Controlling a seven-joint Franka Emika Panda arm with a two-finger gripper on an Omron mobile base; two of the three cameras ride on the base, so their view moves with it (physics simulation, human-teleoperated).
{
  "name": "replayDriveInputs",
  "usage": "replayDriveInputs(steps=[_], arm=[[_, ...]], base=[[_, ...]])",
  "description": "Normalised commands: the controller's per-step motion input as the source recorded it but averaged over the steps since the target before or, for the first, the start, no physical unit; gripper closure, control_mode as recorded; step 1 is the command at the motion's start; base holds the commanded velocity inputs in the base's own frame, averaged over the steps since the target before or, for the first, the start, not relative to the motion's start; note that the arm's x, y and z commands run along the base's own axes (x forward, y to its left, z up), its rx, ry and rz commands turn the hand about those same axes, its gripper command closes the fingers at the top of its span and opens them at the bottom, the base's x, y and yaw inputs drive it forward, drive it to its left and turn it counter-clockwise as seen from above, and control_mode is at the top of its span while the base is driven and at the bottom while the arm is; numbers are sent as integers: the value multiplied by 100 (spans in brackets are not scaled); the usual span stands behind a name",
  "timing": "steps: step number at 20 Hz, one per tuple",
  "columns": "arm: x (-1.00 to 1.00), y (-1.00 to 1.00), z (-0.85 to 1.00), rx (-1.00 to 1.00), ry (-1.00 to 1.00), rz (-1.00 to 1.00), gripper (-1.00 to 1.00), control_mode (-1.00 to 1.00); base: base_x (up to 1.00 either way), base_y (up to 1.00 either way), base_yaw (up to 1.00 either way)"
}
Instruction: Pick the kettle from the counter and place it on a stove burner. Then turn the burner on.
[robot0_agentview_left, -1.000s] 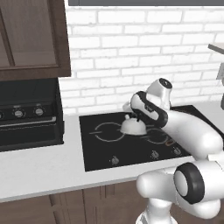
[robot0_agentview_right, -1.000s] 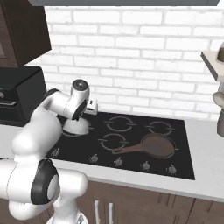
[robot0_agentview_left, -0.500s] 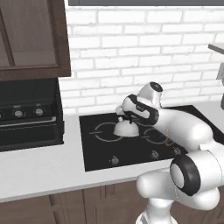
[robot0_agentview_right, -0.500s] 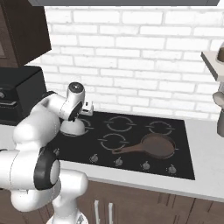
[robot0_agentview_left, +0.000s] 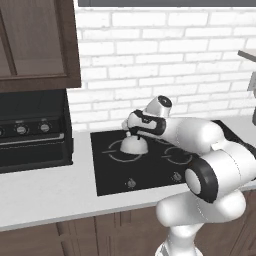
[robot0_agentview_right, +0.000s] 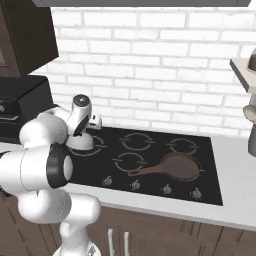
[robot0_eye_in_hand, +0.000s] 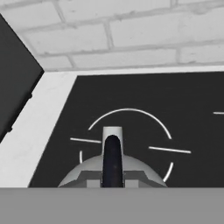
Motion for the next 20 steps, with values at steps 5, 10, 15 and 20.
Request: replayDriveInputs(steps=[5, 10, 15, 20], arm=[[26, 20, 0, 0, 0, 0, 100, -100], [6, 17, -10, 0, 0, 0, 100, -100], [0, 10, -66, 0, 0, 0, 100, -100], [1, 3, -50, -2, 0, 0, 100, -100]], base=[[0, 0, 0], [0, 0, 0], [0, 0, 0], [0, 0, 0]])
